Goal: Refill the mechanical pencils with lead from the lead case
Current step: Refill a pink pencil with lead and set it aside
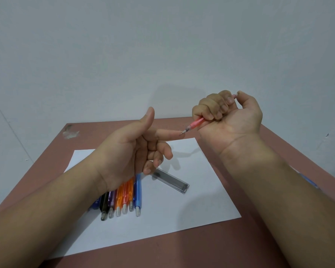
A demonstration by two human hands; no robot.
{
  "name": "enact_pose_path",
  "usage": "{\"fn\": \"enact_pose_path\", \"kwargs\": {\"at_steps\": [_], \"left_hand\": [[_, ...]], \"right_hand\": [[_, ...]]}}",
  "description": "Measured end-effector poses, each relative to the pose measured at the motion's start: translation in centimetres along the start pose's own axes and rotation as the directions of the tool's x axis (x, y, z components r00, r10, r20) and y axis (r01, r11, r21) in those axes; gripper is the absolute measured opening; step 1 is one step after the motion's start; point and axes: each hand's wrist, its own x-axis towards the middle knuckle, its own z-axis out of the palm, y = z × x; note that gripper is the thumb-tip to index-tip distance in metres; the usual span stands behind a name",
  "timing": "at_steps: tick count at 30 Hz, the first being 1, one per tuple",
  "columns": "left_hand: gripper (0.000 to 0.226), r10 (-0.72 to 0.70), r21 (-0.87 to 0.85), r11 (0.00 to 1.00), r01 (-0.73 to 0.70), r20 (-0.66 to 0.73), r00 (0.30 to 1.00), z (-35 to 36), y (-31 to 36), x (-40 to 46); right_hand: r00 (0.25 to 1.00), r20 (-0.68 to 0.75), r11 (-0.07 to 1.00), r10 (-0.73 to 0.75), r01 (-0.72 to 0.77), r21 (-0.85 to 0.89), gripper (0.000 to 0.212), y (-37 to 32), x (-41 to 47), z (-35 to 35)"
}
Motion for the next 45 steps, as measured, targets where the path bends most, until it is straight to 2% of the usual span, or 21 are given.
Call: {"fn": "enact_pose_path", "kwargs": {"at_steps": [18,23,27,31,45], "left_hand": [[0.068,0.019,-0.009,1.0,-0.019,0.012,1.0,-0.2,-0.1,0.0],[0.056,0.06,-0.003,0.998,-0.06,0.031,0.998,-0.3,-0.3,0.0],[0.034,0.123,0.108,0.987,-0.122,0.0,0.992,-0.3,-0.5,-0.1],[0.022,0.173,0.217,0.964,-0.157,-0.056,0.983,0.2,-0.5,-0.1],[0.016,0.3,0.32,0.919,-0.23,-0.187,0.936,1.6,-0.4,-0.3]], "right_hand": [[1.0,0.018,1.0,0.007,-0.007,0.011,0.037,0.0,-0.1,0.2],[1.0,0.02,1.0,0.009,-0.009,0.016,0.037,-0.1,-0.1,0.2],[1.0,0.022,1.0,0.008,-0.008,0.02,0.037,0.0,-0.2,0.2],[1.0,0.023,1.0,0.006,-0.007,0.023,0.038,0.0,-0.3,0.3],[0.999,0.034,0.999,0.011,-0.012,0.03,0.039,0.6,-0.5,0.3]]}}
